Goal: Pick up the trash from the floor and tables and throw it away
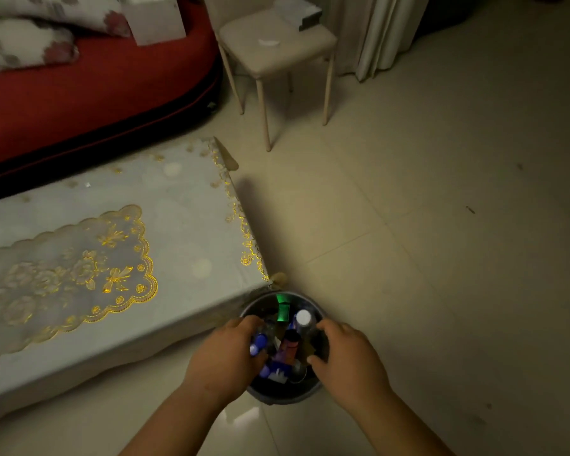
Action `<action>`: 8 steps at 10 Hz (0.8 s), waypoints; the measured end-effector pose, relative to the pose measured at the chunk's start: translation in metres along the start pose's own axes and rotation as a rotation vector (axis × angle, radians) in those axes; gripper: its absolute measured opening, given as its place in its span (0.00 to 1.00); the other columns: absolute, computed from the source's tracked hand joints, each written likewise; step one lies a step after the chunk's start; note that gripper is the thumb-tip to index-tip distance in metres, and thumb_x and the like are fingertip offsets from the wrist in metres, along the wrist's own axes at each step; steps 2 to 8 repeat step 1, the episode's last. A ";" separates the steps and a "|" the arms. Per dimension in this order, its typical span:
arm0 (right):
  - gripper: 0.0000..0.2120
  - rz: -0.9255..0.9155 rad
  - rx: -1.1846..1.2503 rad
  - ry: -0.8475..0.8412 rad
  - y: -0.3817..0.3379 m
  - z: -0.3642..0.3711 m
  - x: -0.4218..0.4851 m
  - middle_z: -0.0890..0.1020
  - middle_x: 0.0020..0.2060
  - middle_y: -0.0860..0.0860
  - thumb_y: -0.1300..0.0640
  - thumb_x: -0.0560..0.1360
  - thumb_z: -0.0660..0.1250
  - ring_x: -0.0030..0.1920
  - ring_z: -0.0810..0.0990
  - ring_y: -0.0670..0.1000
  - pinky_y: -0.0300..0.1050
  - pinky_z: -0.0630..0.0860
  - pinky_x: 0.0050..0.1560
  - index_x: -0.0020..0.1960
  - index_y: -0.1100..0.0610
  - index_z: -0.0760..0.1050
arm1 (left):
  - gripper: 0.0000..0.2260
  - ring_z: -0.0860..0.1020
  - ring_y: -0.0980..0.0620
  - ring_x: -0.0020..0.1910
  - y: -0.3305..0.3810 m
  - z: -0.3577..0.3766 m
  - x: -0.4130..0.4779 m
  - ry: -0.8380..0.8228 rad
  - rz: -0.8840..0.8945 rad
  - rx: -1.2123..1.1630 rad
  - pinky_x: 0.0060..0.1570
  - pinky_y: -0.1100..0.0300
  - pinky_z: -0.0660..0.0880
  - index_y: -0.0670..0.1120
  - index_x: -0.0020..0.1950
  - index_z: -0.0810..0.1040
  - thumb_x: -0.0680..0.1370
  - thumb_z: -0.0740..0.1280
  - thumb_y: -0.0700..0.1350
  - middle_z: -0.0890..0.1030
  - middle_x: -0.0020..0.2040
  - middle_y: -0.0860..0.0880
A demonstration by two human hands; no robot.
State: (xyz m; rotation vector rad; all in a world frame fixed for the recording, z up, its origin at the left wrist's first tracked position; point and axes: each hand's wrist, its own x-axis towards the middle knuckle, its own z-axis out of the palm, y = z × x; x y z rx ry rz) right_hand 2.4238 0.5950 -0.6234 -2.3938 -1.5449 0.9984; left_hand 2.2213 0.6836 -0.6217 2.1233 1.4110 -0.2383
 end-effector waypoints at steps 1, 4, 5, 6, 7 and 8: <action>0.25 -0.002 -0.008 0.027 -0.022 -0.048 -0.027 0.76 0.60 0.47 0.41 0.72 0.68 0.61 0.73 0.52 0.47 0.76 0.58 0.65 0.43 0.66 | 0.24 0.78 0.49 0.58 0.024 -0.049 -0.026 0.026 0.013 0.079 0.52 0.56 0.75 0.60 0.69 0.68 0.73 0.66 0.60 0.78 0.62 0.54; 0.25 -0.002 -0.008 0.027 -0.022 -0.048 -0.027 0.76 0.60 0.47 0.41 0.72 0.68 0.61 0.73 0.52 0.47 0.76 0.58 0.65 0.43 0.66 | 0.24 0.78 0.49 0.58 0.024 -0.049 -0.026 0.026 0.013 0.079 0.52 0.56 0.75 0.60 0.69 0.68 0.73 0.66 0.60 0.78 0.62 0.54; 0.25 -0.002 -0.008 0.027 -0.022 -0.048 -0.027 0.76 0.60 0.47 0.41 0.72 0.68 0.61 0.73 0.52 0.47 0.76 0.58 0.65 0.43 0.66 | 0.24 0.78 0.49 0.58 0.024 -0.049 -0.026 0.026 0.013 0.079 0.52 0.56 0.75 0.60 0.69 0.68 0.73 0.66 0.60 0.78 0.62 0.54; 0.25 -0.002 -0.008 0.027 -0.022 -0.048 -0.027 0.76 0.60 0.47 0.41 0.72 0.68 0.61 0.73 0.52 0.47 0.76 0.58 0.65 0.43 0.66 | 0.24 0.78 0.49 0.58 0.024 -0.049 -0.026 0.026 0.013 0.079 0.52 0.56 0.75 0.60 0.69 0.68 0.73 0.66 0.60 0.78 0.62 0.54; 0.25 -0.002 -0.008 0.027 -0.022 -0.048 -0.027 0.76 0.60 0.47 0.41 0.72 0.68 0.61 0.73 0.52 0.47 0.76 0.58 0.65 0.43 0.66 | 0.24 0.78 0.49 0.58 0.024 -0.049 -0.026 0.026 0.013 0.079 0.52 0.56 0.75 0.60 0.69 0.68 0.73 0.66 0.60 0.78 0.62 0.54; 0.25 -0.002 -0.008 0.027 -0.022 -0.048 -0.027 0.76 0.60 0.47 0.41 0.72 0.68 0.61 0.73 0.52 0.47 0.76 0.58 0.65 0.43 0.66 | 0.24 0.78 0.49 0.58 0.024 -0.049 -0.026 0.026 0.013 0.079 0.52 0.56 0.75 0.60 0.69 0.68 0.73 0.66 0.60 0.78 0.62 0.54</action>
